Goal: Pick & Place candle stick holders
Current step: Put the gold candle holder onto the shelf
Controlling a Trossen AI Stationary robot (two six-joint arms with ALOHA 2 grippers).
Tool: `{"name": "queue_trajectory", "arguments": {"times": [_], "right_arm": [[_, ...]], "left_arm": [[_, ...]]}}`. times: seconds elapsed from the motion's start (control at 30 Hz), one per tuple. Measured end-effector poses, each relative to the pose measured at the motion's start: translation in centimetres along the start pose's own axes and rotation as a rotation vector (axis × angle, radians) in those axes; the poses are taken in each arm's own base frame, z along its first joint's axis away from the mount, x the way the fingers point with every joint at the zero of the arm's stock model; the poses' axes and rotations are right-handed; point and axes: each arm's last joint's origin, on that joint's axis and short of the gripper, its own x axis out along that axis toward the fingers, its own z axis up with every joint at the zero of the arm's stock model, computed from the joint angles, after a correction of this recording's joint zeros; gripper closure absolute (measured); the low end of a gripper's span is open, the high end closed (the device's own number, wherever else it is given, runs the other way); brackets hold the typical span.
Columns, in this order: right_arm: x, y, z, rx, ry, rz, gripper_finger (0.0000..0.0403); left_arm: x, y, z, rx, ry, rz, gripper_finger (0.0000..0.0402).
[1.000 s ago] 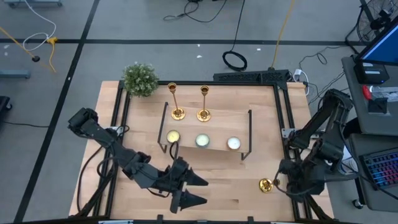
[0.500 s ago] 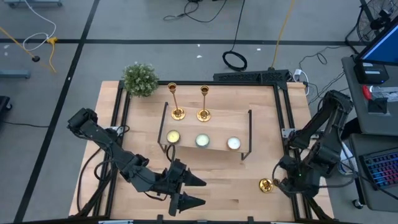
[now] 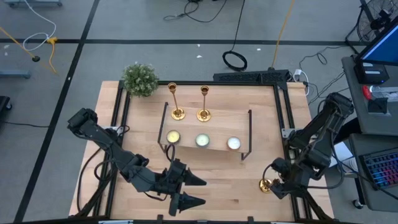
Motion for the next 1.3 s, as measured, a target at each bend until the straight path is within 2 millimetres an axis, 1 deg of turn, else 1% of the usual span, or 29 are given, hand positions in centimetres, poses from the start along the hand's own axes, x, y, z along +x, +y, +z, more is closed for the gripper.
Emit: {"name": "queue_trajectory", "arguments": {"times": [0.33, 0.53, 0.8, 1.1, 1.3], "right_arm": [[-0.1, 0.3, 1.3, -0.009, -0.03, -0.006, 0.0171], [-0.2, 0.4, 2.1, -0.017, -0.044, -0.011, 0.0172], [-0.1, 0.5, 2.2, -0.013, -0.045, -0.017, 0.0172], [1.3, 1.1, 2.3, -0.037, -0.058, -0.07, 0.0172], [1.3, 1.1, 2.2, -0.027, -0.058, -0.069, 0.0172]], "left_arm": [[-0.4, -0.6, -0.6, 0.0, 0.016, -0.016, 0.0005], [-0.6, -0.8, -0.9, 0.004, 0.024, -0.023, 0.0005], [-0.6, -0.9, -1.0, 0.008, 0.027, -0.026, 0.0005], [-0.6, -0.9, -1.0, 0.008, 0.026, -0.026, 0.0005], [-0.6, -0.9, -1.0, 0.007, 0.026, -0.026, 0.0005]]}}
